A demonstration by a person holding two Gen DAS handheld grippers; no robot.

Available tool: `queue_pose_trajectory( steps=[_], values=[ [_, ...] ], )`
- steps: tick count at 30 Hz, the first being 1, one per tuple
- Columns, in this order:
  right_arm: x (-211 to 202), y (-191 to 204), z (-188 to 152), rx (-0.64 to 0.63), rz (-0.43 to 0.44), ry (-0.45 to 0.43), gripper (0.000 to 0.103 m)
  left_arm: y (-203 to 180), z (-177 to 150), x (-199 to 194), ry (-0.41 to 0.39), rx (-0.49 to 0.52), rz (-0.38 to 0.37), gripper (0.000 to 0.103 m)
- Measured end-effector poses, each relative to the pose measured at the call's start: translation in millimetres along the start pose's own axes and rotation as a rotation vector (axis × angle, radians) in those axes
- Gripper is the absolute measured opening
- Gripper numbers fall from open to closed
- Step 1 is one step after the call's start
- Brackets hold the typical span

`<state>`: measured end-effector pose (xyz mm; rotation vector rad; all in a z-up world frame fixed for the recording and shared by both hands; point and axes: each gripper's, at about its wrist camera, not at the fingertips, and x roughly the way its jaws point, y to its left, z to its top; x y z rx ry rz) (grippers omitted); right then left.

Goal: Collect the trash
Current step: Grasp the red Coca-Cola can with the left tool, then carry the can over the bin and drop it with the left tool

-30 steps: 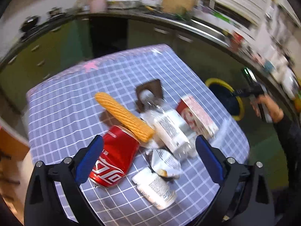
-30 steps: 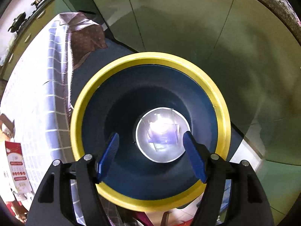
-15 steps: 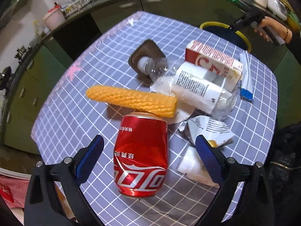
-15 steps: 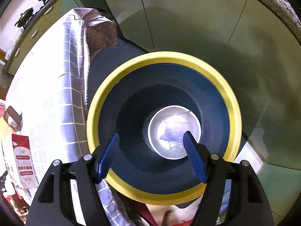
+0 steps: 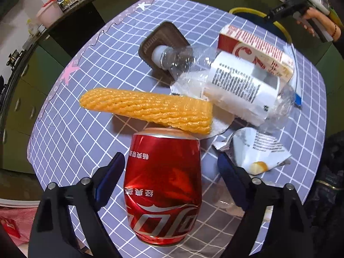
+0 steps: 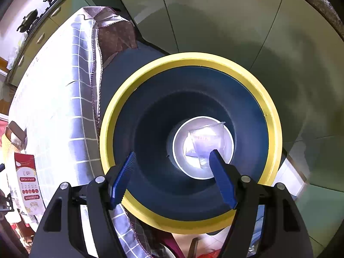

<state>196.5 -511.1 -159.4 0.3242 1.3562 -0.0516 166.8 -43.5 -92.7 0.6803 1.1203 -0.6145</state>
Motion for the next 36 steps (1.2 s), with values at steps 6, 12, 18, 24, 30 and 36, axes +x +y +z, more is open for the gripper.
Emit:
queue_pose_trajectory(
  steps=[6, 12, 18, 24, 30, 36],
  values=[
    [2.4, 1.3, -0.2, -0.004, 0.007, 0.004, 0.070, 3.8, -0.2, 13.6, 0.048, -0.007, -0.014, 0.066],
    [4.8, 1.5, -2.8, -0.004, 0.008, 0.009, 0.070, 7.1, -0.9, 19.3, 0.050, -0.015, -0.014, 0.066],
    [3.2, 1.1, -3.4, -0.003, 0.011, 0.004, 0.070, 9.5, 0.2, 24.1, 0.054, -0.016, 0.013, 0.066],
    [-2.9, 1.5, -3.4, -0.005, 0.024, -0.002, 0.070, 17.8, -1.4, 5.9, 0.016, -0.050, 0.016, 0.066],
    [-13.7, 0.1, -5.4, 0.001, 0.045, -0.025, 0.070, 29.3, 7.3, -26.7, -0.042, -0.083, 0.038, 0.066],
    [-26.4, -3.4, -8.4, 0.001, 0.054, -0.052, 0.070, 24.7, 26.8, -59.9, -0.089, -0.067, 0.036, 0.066]
  ],
)
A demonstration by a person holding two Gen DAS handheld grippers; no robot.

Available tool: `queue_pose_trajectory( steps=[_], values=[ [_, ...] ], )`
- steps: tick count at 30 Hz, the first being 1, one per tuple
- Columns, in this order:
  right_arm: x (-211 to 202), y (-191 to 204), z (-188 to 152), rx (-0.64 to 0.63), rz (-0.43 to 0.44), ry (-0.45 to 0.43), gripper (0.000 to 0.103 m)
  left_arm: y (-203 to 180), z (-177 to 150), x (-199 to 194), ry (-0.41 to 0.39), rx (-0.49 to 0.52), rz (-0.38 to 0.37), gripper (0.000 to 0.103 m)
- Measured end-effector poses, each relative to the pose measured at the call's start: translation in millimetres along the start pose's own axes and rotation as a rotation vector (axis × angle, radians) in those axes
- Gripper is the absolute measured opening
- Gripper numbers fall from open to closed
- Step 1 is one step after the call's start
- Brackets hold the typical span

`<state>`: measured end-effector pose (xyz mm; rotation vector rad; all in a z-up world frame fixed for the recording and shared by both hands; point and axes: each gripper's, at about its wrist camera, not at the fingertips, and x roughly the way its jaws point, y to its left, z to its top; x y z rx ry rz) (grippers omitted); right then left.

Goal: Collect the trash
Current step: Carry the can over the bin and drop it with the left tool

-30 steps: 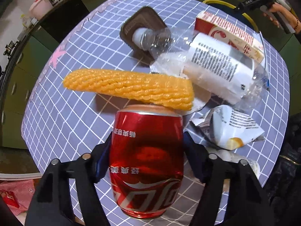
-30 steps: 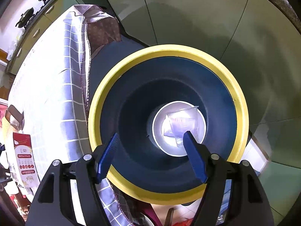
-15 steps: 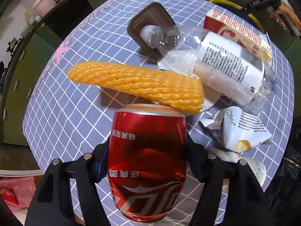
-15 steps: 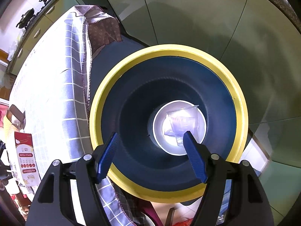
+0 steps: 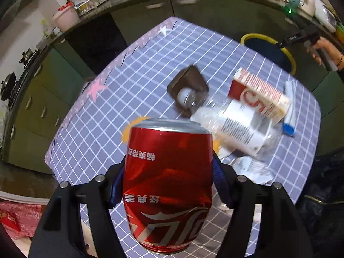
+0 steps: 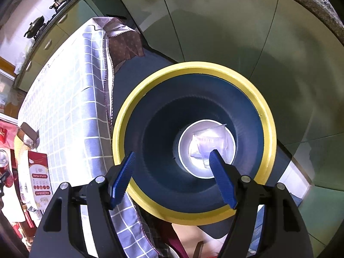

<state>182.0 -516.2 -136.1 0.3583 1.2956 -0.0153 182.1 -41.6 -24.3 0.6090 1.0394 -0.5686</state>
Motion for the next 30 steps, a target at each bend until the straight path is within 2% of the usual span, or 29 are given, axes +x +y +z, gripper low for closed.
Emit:
queue_pose_trajectory(
  steps=[7, 14, 18, 22, 26, 30],
  values=[
    [-21.0, -2.2, -5.8, -0.017, 0.033, -0.038, 0.070, -29.0, 34.7, -29.8, -0.037, 0.038, -0.030, 0.066],
    [-80.2, -25.2, -20.1, -0.010, 0.020, -0.155, 0.070, -111.6, 114.5, -25.3, -0.062, 0.158, -0.186, 0.066],
    [-111.3, -45.9, -36.1, 0.006, 0.011, -0.211, 0.070, -177.9, 171.6, -2.2, -0.071, 0.269, -0.263, 0.066],
    [-132.1, -71.1, -56.3, 0.026, -0.005, -0.236, 0.070, -230.6, 220.9, 28.4, -0.078, 0.330, -0.316, 0.066],
    [-143.8, -99.6, -72.1, 0.062, -0.011, -0.240, 0.070, -264.2, 259.4, 63.5, -0.075, 0.341, -0.340, 0.066],
    [-149.0, -127.9, -82.7, 0.108, -0.023, -0.242, 0.070, -287.4, 291.2, 99.3, -0.057, 0.310, -0.336, 0.068]
  ],
)
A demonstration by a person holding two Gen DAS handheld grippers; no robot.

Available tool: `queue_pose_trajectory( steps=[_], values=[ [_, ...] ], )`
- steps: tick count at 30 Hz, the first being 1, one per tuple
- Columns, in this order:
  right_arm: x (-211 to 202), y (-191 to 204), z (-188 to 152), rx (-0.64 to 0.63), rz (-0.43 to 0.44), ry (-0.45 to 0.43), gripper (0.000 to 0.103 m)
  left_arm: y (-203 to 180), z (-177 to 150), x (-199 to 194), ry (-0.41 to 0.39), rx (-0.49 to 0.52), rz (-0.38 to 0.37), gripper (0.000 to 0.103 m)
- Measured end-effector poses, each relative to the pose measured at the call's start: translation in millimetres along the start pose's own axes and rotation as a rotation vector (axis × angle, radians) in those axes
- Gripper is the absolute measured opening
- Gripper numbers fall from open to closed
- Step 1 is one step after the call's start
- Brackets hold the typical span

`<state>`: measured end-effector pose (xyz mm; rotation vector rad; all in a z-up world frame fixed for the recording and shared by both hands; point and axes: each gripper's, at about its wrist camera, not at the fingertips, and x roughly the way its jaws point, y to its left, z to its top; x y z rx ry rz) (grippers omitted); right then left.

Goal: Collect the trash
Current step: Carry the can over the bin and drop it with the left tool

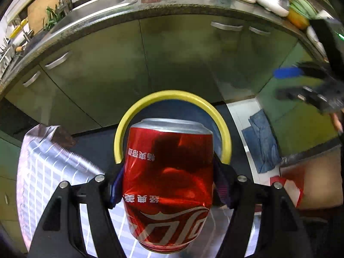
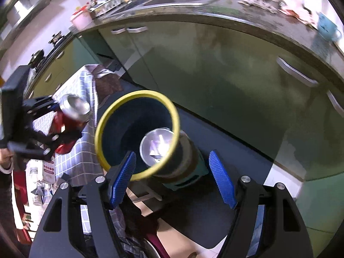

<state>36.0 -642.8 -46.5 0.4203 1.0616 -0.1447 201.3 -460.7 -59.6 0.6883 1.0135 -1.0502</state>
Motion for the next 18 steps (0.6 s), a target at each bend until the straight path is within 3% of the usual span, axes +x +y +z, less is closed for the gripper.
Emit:
queue_pose_trajectory(
  steps=[2, 8, 12, 18],
  values=[
    [-1.4, -10.0, -2.8, 0.021, -0.009, -0.001, 0.070, 4.3, 11.2, 11.9, -0.007, -0.024, -0.005, 0.077],
    [0.3, -25.6, -7.3, 0.042, -0.022, 0.010, 0.070, 14.9, 12.6, -0.2, -0.049, -0.090, -0.005, 0.079],
    [10.6, -10.5, -6.9, 0.005, -0.021, 0.029, 0.070, 20.6, -13.8, -40.7, -0.089, -0.108, 0.021, 0.083],
    [24.8, 40.3, 0.6, -0.093, -0.034, 0.039, 0.070, 43.0, -93.9, -117.3, -0.131, -0.241, 0.074, 0.084]
  ],
)
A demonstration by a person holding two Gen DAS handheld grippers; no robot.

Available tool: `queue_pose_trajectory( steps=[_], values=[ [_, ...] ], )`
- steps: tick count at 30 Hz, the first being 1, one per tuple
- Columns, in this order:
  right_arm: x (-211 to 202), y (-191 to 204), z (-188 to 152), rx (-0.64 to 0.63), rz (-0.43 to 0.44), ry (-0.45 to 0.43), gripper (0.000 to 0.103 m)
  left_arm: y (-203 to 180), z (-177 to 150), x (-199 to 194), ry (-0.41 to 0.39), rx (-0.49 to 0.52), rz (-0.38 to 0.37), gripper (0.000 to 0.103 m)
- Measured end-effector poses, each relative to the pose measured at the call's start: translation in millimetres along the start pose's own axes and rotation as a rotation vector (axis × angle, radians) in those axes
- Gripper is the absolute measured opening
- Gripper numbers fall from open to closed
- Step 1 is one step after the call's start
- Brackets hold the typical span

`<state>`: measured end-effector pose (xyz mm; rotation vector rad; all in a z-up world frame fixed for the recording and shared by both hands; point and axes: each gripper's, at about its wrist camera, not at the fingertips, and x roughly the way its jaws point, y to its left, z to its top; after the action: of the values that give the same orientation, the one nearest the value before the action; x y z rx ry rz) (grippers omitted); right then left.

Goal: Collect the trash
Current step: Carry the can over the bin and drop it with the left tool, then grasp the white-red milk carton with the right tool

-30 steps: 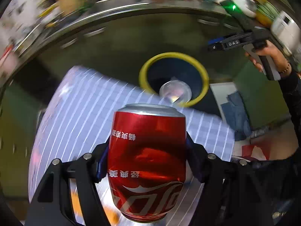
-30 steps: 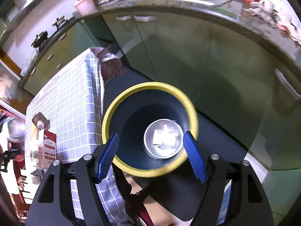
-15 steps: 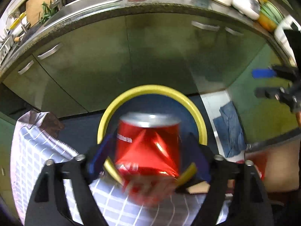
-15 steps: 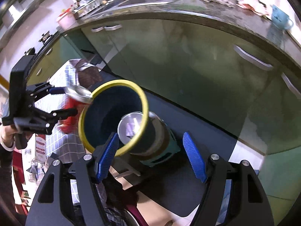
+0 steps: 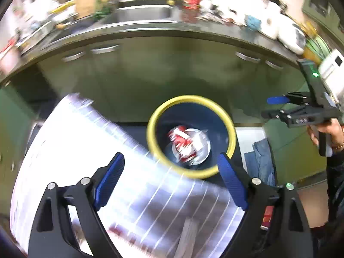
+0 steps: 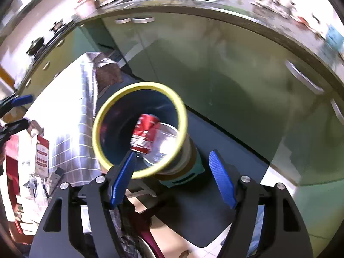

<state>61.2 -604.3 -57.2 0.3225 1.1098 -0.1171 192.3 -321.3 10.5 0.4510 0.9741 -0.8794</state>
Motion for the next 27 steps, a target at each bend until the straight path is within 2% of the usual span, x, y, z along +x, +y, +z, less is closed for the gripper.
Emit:
queue_pose_trajectory(
  steps=[4, 9, 13, 16, 21, 27],
  values=[
    [12.8, 52.7, 6.7, -0.083, 0.026, 0.035, 0.064, 33.3, -49.6, -49.7, -0.030, -0.107, 0.068, 0.085],
    [24.2, 161.5, 6.6, -0.258, 0.177, 0.125, 0.064, 66.7, -116.2, -99.9, -0.082, -0.241, 0.169, 0.088],
    [27.0, 246.0, 3.2, -0.386, 0.271, 0.174, 0.063, 80.4, -159.2, -118.4, -0.092, -0.318, 0.201, 0.088],
    [40.6, 296.2, 2.3, -0.431, 0.309, 0.243, 0.063, 89.1, -185.5, -126.9, -0.099, -0.366, 0.203, 0.088],
    [73.3, 344.0, -3.8, -0.456, 0.272, 0.339, 0.063, 91.4, -213.4, -134.1, -0.101, -0.380, 0.215, 0.088],
    [99.1, 363.0, -2.4, -0.440, 0.223, 0.388, 0.061, 92.9, -228.8, -138.3, -0.106, -0.379, 0.229, 0.088]
  ],
)
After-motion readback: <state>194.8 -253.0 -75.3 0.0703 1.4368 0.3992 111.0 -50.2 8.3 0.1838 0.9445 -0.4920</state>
